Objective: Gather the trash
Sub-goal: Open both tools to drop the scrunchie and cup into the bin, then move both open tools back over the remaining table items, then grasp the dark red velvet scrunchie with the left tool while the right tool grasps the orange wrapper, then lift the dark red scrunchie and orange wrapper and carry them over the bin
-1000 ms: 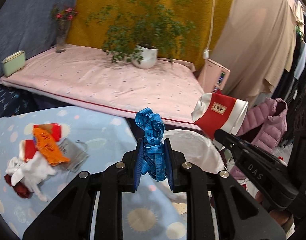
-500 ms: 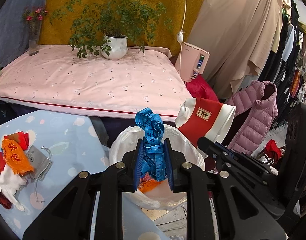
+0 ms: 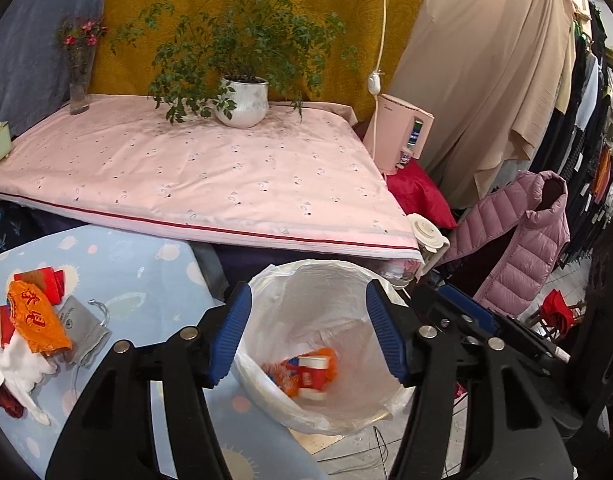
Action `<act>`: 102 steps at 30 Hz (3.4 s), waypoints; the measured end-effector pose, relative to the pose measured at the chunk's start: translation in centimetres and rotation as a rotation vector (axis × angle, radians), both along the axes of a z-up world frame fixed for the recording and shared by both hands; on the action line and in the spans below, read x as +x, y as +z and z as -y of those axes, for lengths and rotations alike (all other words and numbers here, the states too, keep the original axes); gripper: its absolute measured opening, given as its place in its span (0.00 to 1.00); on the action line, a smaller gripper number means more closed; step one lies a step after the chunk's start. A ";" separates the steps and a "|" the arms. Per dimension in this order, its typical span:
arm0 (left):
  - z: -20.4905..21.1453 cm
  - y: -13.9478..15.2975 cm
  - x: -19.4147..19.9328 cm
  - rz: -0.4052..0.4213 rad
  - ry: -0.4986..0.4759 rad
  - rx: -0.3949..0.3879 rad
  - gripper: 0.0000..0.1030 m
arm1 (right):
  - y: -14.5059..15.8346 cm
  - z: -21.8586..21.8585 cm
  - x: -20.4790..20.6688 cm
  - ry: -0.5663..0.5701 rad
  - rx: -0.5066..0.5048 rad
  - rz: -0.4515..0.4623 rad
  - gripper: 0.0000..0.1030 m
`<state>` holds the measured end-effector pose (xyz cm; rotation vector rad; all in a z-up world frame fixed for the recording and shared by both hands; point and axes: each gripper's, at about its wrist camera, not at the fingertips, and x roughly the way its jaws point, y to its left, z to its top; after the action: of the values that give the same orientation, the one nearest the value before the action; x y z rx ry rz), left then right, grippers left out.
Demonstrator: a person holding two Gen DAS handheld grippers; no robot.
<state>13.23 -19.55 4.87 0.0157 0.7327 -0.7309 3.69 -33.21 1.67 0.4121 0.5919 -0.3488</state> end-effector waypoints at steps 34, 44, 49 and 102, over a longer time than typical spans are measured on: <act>-17.9 -2.0 2.8 -0.050 0.428 0.036 0.69 | 1.5 -13.4 4.8 0.272 -0.028 -0.014 0.47; -25.9 -4.1 3.8 -0.104 0.595 0.050 0.70 | 0.6 -18.9 7.4 0.393 -0.028 -0.044 0.47; -29.3 -5.7 4.0 -0.127 0.660 0.078 0.70 | -0.4 -21.4 9.2 0.437 -0.005 -0.069 0.47; -37.7 -11.5 6.6 -0.297 0.660 -0.047 0.04 | -6.5 -28.2 18.0 0.515 0.030 -0.188 0.12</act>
<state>19.83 18.15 -6.68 -0.3685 0.9353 -0.1155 21.71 -4.97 -4.78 0.2438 0.8619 0.1166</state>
